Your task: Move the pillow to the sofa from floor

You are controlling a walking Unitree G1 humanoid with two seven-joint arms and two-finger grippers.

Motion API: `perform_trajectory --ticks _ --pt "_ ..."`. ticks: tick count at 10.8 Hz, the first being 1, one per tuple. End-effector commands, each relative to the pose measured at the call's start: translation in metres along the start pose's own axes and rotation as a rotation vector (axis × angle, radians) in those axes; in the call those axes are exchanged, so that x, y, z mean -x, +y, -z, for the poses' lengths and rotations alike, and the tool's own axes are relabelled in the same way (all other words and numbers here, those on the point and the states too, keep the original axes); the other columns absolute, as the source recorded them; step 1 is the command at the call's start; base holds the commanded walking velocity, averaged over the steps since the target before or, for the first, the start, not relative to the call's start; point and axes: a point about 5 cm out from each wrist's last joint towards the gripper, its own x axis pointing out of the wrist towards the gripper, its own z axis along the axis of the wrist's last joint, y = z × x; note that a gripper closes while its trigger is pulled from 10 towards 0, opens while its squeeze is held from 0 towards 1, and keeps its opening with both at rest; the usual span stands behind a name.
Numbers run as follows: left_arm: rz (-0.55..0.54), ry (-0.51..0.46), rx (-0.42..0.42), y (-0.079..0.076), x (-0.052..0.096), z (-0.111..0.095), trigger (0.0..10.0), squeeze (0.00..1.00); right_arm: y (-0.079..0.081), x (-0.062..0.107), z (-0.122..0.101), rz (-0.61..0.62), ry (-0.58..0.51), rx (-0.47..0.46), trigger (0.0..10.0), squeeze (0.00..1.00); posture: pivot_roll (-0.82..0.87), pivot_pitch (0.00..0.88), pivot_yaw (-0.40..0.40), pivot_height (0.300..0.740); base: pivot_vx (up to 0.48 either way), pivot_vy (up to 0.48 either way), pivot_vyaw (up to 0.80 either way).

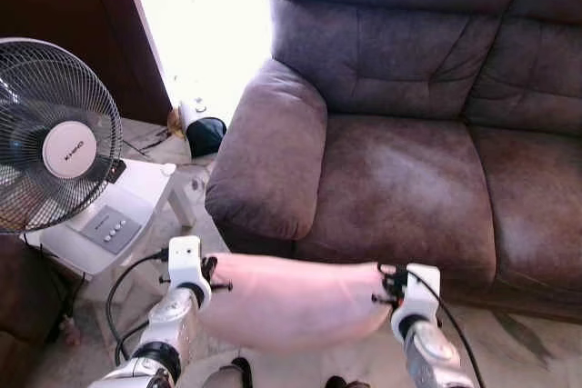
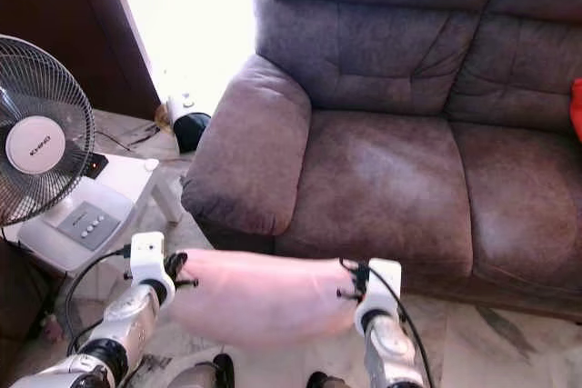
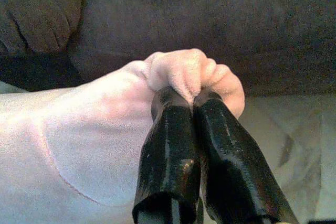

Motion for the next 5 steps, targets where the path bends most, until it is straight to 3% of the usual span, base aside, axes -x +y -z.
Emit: perform_trajectory --ticks 1,5 --pt "-0.052 -0.013 -0.011 0.0128 0.0027 0.0000 10.0 0.00 -0.0147 0.0017 -0.0023 0.055 -0.021 -0.007 10.0 0.00 0.11 0.113 -0.002 0.740 0.000 0.000 0.00" --pt "-0.078 0.007 0.005 0.0191 0.0048 0.0046 10.0 0.00 -0.0155 0.0029 0.0032 0.058 0.004 -0.005 10.0 0.00 0.10 0.131 -0.001 0.740 0.000 0.000 0.00"
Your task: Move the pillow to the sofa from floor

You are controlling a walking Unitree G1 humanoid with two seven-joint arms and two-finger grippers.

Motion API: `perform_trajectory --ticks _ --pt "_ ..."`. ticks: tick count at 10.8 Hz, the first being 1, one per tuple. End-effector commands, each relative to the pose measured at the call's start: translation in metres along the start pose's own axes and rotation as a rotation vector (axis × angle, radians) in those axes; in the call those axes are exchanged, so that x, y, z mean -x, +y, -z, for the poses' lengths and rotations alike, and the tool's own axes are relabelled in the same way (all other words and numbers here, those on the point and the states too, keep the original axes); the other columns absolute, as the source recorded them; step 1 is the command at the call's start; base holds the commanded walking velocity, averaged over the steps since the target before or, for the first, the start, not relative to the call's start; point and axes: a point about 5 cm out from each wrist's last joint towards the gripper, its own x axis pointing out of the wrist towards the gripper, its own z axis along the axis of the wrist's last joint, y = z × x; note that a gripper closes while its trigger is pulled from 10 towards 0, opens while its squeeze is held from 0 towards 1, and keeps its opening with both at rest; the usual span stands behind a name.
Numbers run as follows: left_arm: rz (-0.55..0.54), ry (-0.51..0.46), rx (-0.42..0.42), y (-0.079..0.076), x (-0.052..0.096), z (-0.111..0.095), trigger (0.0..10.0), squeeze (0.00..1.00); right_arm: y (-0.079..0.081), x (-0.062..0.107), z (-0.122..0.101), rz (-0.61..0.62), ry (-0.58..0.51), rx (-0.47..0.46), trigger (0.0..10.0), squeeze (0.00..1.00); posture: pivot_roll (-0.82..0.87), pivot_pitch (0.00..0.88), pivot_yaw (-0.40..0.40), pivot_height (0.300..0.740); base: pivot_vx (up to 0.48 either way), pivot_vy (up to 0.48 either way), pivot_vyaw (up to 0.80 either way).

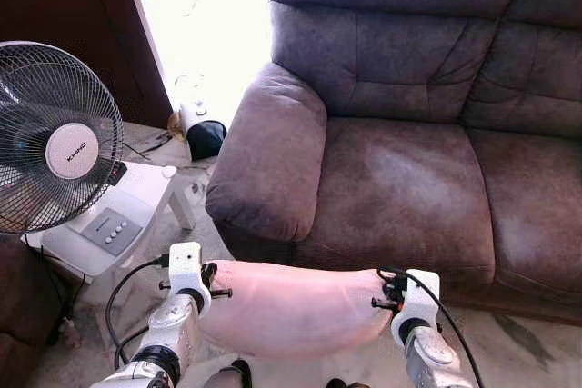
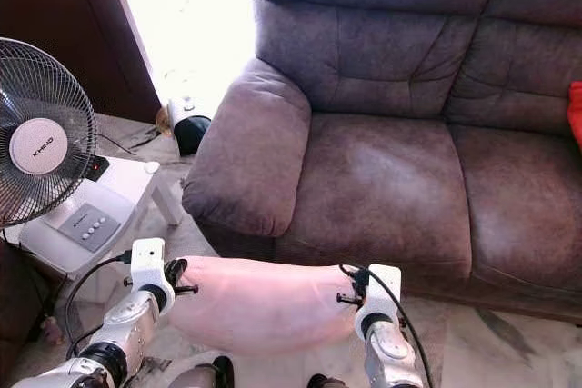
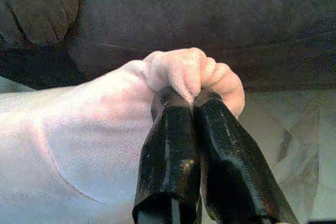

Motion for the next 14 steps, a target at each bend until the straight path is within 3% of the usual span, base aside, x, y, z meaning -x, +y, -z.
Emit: perform_trajectory --ticks 1,6,14 --pt "-0.076 -0.004 0.003 0.019 0.004 0.002 10.0 0.00 -0.015 0.003 0.002 0.059 0.000 -0.012 10.0 0.00 0.10 0.131 -0.001 0.740 0.000 0.000 0.00" --pt "-0.130 0.030 0.007 0.028 0.010 0.014 10.0 0.00 -0.017 0.006 0.013 0.048 0.047 -0.012 10.0 0.00 0.11 0.145 -0.003 0.740 0.000 0.000 0.00" --pt "-0.138 0.054 0.006 0.029 0.012 0.020 10.0 0.00 -0.019 0.010 0.024 0.037 0.080 -0.015 10.0 0.00 0.11 0.146 0.000 0.740 0.000 0.000 0.00"
